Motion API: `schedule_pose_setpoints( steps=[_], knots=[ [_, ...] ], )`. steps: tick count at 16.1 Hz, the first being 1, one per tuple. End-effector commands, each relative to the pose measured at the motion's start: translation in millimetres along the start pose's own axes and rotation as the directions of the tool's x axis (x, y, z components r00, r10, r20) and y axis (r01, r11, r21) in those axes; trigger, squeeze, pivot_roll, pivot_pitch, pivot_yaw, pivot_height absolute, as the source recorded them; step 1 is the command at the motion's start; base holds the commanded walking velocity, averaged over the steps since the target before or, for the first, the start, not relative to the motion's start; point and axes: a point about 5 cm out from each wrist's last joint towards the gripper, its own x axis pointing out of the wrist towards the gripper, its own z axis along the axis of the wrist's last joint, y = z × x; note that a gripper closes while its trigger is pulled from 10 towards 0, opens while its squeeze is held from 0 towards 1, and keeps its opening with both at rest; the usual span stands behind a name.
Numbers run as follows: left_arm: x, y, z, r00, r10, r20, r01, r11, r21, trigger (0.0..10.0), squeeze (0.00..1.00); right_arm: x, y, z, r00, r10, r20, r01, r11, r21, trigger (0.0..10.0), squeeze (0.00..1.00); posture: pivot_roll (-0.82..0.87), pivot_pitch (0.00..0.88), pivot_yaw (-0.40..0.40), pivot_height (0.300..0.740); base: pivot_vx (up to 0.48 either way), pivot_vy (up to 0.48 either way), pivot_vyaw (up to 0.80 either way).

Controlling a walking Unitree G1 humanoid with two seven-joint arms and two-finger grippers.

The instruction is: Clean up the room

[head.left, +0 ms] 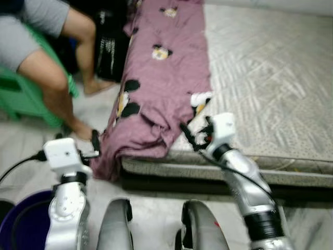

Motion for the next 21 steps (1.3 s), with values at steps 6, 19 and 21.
schedule_pose_setpoints(
  steps=[6,19,21],
  knots=[
    [-2.4,-2.7,-0.9,1.000,-0.028,-0.003,0.028,1.000,-0.004,10.0,0.00,-0.3,-5.6,-3.0,0.999,-0.020,-0.025,0.021,1.000,0.005,10.0,0.00,-0.02,0.097,-0.030,0.619,0.453,0.000,-0.13],
    [-2.4,-2.5,-1.6,1.000,-0.016,-0.012,0.016,1.000,-0.018,10.0,0.00,-0.5,-8.1,-3.6,0.999,-0.036,-0.029,0.036,0.999,0.011,10.0,0.00,-0.02,0.106,-0.030,0.619,0.130,0.000,-0.12],
    [-2.3,-2.0,-2.2,1.000,-0.009,-0.017,0.009,1.000,-0.020,10.0,0.00,-0.3,-8.0,-4.2,0.999,-0.037,-0.032,0.037,0.999,0.016,10.0,0.00,-0.02,0.106,-0.030,0.609,0.000,0.000,0.00]
  ],
)
